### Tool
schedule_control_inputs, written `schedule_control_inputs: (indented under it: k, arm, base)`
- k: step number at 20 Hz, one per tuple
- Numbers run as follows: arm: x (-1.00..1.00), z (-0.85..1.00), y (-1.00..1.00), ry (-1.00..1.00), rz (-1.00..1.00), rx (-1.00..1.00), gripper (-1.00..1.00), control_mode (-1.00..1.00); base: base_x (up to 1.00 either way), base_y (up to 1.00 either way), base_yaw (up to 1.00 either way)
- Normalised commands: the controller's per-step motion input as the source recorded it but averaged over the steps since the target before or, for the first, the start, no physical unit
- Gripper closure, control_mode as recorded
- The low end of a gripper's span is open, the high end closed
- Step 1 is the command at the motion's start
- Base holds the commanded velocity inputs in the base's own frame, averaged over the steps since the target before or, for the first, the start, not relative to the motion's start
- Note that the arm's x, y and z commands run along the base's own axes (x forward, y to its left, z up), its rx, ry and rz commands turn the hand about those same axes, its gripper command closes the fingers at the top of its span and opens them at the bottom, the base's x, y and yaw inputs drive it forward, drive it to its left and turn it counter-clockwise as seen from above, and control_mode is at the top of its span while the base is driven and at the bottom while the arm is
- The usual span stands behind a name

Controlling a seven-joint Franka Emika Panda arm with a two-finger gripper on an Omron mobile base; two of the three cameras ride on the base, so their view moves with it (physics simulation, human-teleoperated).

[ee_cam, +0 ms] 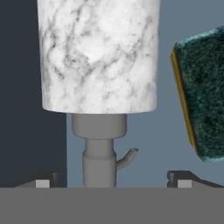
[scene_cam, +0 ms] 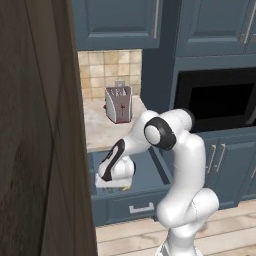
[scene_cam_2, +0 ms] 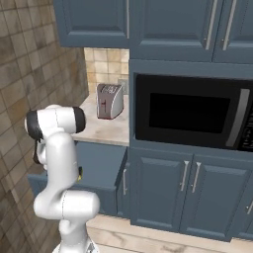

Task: Restock the sink supplies by placing the sponge and soap dispenser on the counter and next to the sink. Make sure the soap dispenser is upright.

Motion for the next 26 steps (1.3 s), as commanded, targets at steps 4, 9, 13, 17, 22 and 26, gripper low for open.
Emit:
schedule_control_inputs:
  k: [4, 9, 13, 17, 22, 26]
  arm:
    - [0.21, -0.02, 0.00, -0.04, -0.05, 0.00, -1.00, -1.00]
    - [0.30, -0.06, 0.00, -0.01, -0.04, 0.00, -1.00, -1.00]
    - [0.19, -0.23, 0.09, 0.00, -0.03, 0.00, -1.00, -1.00]
    - [0.05, -0.36, 0.16, 0.00, -0.01, 0.00, -1.00, -1.00]
    - [0.00, -0.31, 0.16, 0.00, 0.00, 0.00, -1.00, -1.00]
    - [-0.11, -0.32, 0.08, 0.00, 0.00, 0.00, -1.00, -1.00]
  base:
    - [0.00, 0.00, 0.00]
    - [0.00, 0.00, 0.00]
    - [0.00, 0.00, 0.00]
    - [0.00, 0.00, 0.00]
    - [0.00, 0.00, 0.00]
    - [0.00, 0.00, 0.00]
